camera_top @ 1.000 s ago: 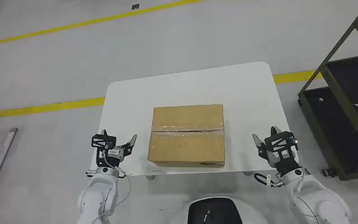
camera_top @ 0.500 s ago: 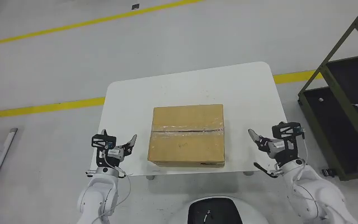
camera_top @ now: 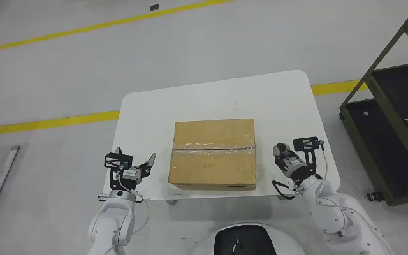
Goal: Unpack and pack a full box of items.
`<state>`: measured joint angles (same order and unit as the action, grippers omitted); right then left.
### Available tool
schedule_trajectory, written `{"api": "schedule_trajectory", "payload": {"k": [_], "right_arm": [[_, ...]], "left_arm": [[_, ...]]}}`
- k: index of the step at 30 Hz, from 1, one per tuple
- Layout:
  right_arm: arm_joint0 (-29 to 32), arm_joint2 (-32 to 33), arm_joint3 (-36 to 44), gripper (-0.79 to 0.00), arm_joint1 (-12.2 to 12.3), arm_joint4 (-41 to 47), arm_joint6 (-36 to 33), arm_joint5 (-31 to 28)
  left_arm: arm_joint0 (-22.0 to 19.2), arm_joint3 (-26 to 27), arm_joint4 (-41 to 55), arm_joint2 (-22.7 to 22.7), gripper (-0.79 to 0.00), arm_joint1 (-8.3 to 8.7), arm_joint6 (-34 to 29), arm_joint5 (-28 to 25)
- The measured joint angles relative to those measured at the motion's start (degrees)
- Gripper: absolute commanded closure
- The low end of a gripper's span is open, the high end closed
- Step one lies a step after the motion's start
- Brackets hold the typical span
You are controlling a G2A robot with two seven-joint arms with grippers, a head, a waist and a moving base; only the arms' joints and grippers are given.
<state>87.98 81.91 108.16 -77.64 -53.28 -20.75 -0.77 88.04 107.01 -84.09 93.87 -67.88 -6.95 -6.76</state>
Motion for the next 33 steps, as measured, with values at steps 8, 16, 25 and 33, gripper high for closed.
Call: {"api": "schedule_trajectory", "payload": {"k": [8,16,25,33], "right_arm": [[0.0,0.0,0.0,0.0,0.0,0.0,0.0,0.0],[-2.4,-1.8,-6.1,0.0,-0.2,1.8,2.6,-1.8],[-8.6,-8.8,-14.7,0.0,-1.0,2.9,3.3,-3.8],[-11.2,-11.3,-17.4,0.0,-1.3,2.2,3.8,-3.8]], "left_arm": [[0.0,0.0,0.0,0.0,-0.785,0.0,0.0,0.0],[0.0,0.0,0.0,0.0,-0.785,0.0,0.0,0.0],[0.0,0.0,0.0,0.0,-0.785,0.0,0.0,0.0],[0.0,0.9,0.3,-0.6,-0.785,-0.05,0.7,-0.7]]}}
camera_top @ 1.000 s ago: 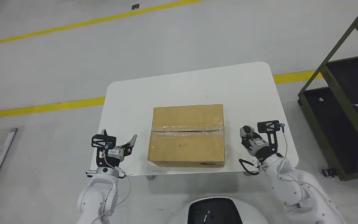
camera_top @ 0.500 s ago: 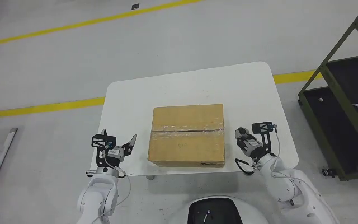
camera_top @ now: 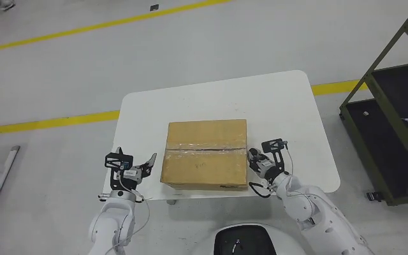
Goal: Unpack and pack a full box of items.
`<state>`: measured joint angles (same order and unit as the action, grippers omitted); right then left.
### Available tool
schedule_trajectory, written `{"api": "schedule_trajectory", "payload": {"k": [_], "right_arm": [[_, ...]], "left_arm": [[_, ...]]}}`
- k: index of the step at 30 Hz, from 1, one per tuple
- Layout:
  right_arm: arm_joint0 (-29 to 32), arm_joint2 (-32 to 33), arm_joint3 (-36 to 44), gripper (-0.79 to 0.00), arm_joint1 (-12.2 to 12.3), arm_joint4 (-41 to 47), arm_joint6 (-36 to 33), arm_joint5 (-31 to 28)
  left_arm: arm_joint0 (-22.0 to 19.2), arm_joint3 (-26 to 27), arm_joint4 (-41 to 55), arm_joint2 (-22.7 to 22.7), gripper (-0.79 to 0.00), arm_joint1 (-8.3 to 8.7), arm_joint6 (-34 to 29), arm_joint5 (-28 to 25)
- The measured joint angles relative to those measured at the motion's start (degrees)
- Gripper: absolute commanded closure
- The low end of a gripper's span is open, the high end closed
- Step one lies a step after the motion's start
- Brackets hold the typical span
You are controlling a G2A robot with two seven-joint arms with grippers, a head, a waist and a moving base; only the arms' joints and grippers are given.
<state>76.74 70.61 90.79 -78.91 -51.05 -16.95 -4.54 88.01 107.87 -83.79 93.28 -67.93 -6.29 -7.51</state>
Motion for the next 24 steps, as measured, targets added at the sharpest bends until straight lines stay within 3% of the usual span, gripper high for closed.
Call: {"api": "schedule_trajectory", "payload": {"k": [7,12,24], "right_arm": [[0.6,1.0,1.5,0.0,0.3,-0.6,0.9,0.8],[2.7,2.9,3.8,0.0,0.6,-0.7,1.6,1.4],[7.3,6.9,7.8,0.0,1.4,1.0,3.1,1.5]], "left_arm": [[-1.7,4.6,0.3,-2.8,-0.785,0.23,1.3,-8.2],[-5.7,7.8,-2.3,-7.7,-0.785,0.36,1.6,-15.1],[-5.9,7.9,-2.4,-8.1,-0.785,0.35,1.7,-15.4]]}}
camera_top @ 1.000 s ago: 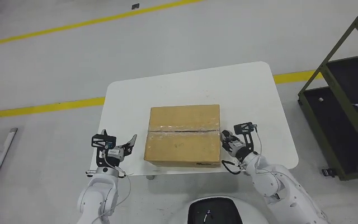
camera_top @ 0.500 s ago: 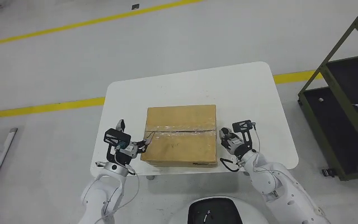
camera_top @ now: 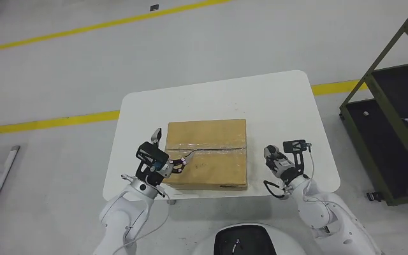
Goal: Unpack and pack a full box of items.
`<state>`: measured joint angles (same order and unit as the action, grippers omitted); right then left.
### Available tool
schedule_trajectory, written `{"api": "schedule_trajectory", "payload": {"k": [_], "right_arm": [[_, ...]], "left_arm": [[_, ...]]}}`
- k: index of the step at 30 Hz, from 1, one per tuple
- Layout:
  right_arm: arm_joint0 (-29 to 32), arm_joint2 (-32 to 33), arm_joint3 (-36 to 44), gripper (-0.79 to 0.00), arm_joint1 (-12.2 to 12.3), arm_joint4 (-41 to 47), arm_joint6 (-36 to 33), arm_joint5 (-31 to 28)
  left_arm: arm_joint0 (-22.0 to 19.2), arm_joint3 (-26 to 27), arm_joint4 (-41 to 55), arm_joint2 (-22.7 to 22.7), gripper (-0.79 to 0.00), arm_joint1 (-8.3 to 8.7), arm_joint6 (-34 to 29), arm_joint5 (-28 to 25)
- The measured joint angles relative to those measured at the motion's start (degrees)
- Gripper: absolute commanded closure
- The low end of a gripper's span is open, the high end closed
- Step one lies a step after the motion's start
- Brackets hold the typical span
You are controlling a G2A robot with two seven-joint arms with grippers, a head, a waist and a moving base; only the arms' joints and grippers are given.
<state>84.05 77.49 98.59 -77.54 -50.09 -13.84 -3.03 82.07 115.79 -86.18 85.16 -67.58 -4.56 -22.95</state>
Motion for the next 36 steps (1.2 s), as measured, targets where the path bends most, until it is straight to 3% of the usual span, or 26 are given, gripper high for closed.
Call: {"api": "schedule_trajectory", "payload": {"k": [8,20,36], "right_arm": [[-0.3,0.5,0.0,0.0,0.2,-0.3,-0.2,-0.5],[0.5,1.6,0.5,0.0,0.6,-0.6,0.2,0.0],[2.6,2.3,2.0,0.0,0.9,-0.6,1.3,0.3]], "left_arm": [[-0.9,0.5,2.1,-2.3,-0.785,-0.29,0.1,0.8],[-13.0,-3.2,0.0,-18.7,-0.785,-1.82,-5.0,-4.3],[-13.2,-3.3,-1.1,-19.9,-0.785,-1.85,-5.8,-4.9]]}}
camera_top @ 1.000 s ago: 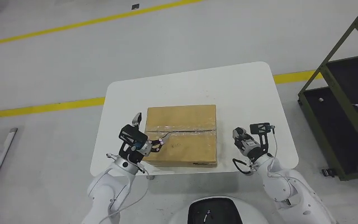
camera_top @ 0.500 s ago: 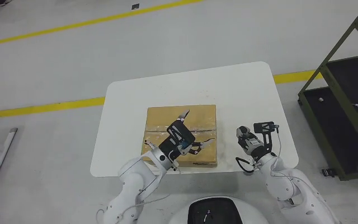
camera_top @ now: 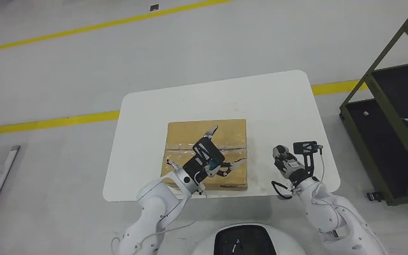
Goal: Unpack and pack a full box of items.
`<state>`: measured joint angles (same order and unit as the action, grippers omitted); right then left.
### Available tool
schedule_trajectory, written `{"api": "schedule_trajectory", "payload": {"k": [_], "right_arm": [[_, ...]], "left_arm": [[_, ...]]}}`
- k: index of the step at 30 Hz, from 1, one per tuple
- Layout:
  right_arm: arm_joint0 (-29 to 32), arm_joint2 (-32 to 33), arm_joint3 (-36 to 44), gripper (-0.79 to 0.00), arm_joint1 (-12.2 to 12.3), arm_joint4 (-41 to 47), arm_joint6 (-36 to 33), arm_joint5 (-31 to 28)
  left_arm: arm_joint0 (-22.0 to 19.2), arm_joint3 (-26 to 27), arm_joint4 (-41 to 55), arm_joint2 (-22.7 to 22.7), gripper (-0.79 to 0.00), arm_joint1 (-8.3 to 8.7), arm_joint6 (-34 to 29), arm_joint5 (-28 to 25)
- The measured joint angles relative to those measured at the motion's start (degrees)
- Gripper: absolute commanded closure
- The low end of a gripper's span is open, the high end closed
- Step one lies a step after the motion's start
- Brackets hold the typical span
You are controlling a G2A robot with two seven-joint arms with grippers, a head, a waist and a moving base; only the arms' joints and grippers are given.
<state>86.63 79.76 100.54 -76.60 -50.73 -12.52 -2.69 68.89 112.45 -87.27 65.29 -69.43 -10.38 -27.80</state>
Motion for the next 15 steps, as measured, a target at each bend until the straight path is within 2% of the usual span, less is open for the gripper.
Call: {"api": "schedule_trajectory", "payload": {"k": [4,8,11,15], "right_arm": [[0.1,-0.2,0.1,0.0,0.1,-0.2,-0.1,0.0],[0.3,-0.2,0.2,0.0,0.1,-0.3,0.0,0.0],[0.6,0.1,0.4,0.0,0.2,-0.2,-0.1,-0.1],[0.9,0.4,0.6,0.0,0.3,0.1,0.0,-0.3]], "left_arm": [[-2.0,-1.0,-2.6,-3.7,-0.785,-0.42,-3.7,-1.2],[-6.6,-3.2,-5.9,-8.3,-0.785,-1.24,-9.4,-1.9],[-9.9,-5.2,-7.4,-11.2,-0.748,-1.95,-13.6,-2.0],[-12.7,-7.8,-9.8,-13.5,-0.637,-2.57,-18.1,-2.2]]}}
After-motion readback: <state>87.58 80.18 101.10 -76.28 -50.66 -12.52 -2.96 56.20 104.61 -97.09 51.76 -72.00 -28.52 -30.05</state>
